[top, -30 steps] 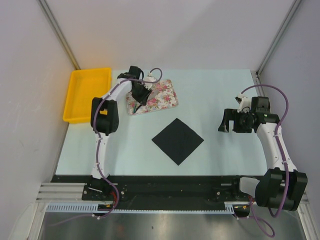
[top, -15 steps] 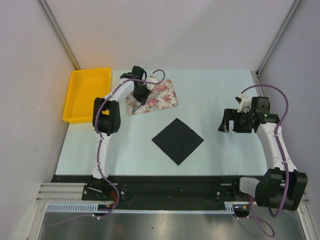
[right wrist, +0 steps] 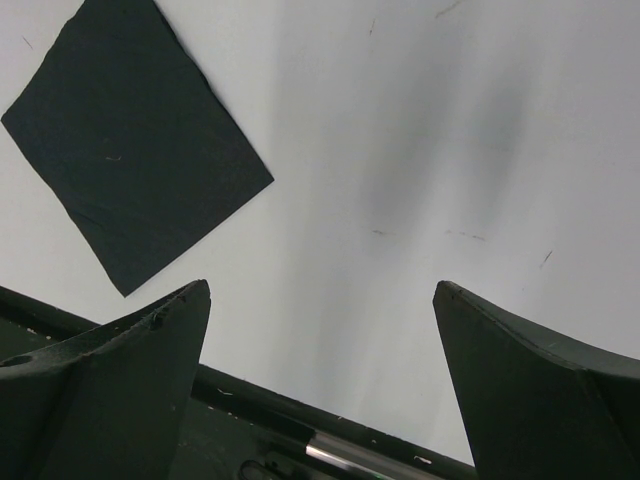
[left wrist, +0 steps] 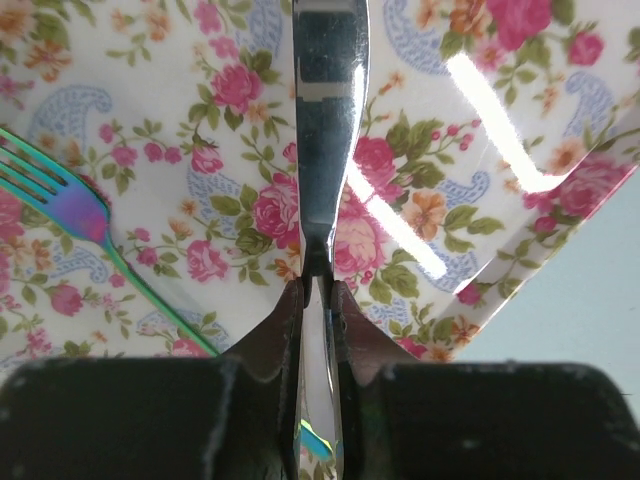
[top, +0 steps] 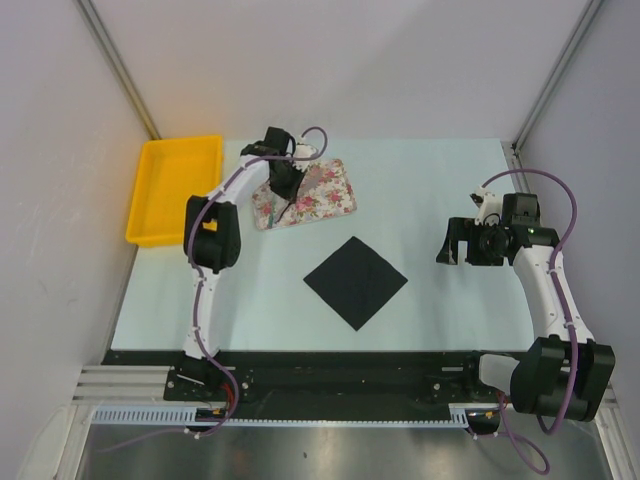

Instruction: Place the utensils on the paper napkin and roll it up

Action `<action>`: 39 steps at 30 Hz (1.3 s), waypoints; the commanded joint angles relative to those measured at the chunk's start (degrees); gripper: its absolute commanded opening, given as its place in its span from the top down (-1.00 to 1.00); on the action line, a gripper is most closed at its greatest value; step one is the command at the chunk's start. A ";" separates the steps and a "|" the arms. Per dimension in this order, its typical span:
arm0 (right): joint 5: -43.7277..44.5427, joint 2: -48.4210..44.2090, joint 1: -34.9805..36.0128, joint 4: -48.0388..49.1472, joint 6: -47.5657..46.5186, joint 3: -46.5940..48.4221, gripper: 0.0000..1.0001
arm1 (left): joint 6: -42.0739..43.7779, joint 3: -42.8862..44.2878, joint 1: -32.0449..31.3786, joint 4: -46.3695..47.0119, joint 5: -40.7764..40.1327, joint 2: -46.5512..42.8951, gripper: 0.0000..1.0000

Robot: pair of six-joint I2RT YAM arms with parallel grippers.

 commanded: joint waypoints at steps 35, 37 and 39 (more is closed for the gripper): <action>0.91 0.50 0.56 2.21 0.70 1.43 -0.99 | -61.64 -47.12 -26.22 22.04 -13.23 -41.13 1.00; 1.09 0.85 0.56 2.12 0.61 1.43 -1.00 | -64.00 -47.47 -27.10 23.10 -12.88 -38.68 1.00; 1.26 0.94 0.83 2.12 0.78 1.43 -0.99 | -65.33 -47.64 -27.45 23.27 -12.01 -36.82 1.00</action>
